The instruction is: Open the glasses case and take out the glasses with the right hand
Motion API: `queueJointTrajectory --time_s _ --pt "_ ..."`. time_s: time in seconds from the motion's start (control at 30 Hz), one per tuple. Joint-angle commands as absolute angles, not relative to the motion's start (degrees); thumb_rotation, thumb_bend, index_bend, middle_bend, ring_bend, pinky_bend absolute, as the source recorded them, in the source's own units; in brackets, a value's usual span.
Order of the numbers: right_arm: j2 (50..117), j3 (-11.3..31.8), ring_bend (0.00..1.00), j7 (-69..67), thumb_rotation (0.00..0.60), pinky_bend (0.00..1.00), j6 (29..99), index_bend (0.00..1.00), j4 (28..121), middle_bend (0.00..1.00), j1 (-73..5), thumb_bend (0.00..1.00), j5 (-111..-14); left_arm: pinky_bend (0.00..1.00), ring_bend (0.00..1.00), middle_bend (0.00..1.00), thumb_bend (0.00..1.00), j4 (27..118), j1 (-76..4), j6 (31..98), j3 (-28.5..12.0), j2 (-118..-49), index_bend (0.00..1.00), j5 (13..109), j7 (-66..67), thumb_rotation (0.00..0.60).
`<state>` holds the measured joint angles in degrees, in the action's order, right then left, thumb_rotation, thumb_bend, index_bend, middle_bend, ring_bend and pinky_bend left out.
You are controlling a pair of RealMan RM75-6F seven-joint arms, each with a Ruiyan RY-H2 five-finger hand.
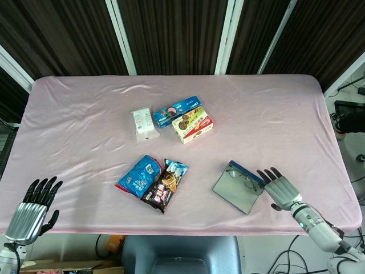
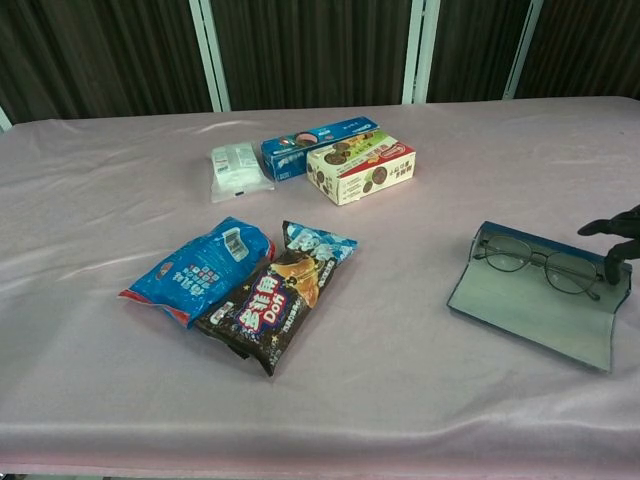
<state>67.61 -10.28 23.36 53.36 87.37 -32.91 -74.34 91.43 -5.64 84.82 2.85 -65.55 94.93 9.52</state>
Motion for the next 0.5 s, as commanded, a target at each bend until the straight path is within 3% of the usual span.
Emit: queueJointTrajectory --time_s 0.03,0.23,0.5 --pt "70.9 -7.35 0.0 29.25 0.6 0.0 53.42 0.43 83.38 0.0 -33.68 0.38 -71.5 0.0 0.0 0.0 0.41 91.5 -5.71 84.66 2.76 -65.65 0.0 94.72 9.77 0.6" --pt "75.38 -2.36 0.0 36.09 0.6 0.0 53.51 0.42 79.77 0.0 -35.39 0.39 -65.26 0.0 0.0 0.0 0.41 91.48 -5.69 84.71 2.38 -65.56 0.0 94.0 9.45 0.6" --pt "71.88 -2.05 0.0 28.85 0.6 0.0 54.32 0.43 84.86 0.0 -33.94 0.39 -68.9 0.0 0.0 0.0 0.41 91.55 -5.48 85.12 2.28 -65.03 0.0 93.7 8.34 0.6"
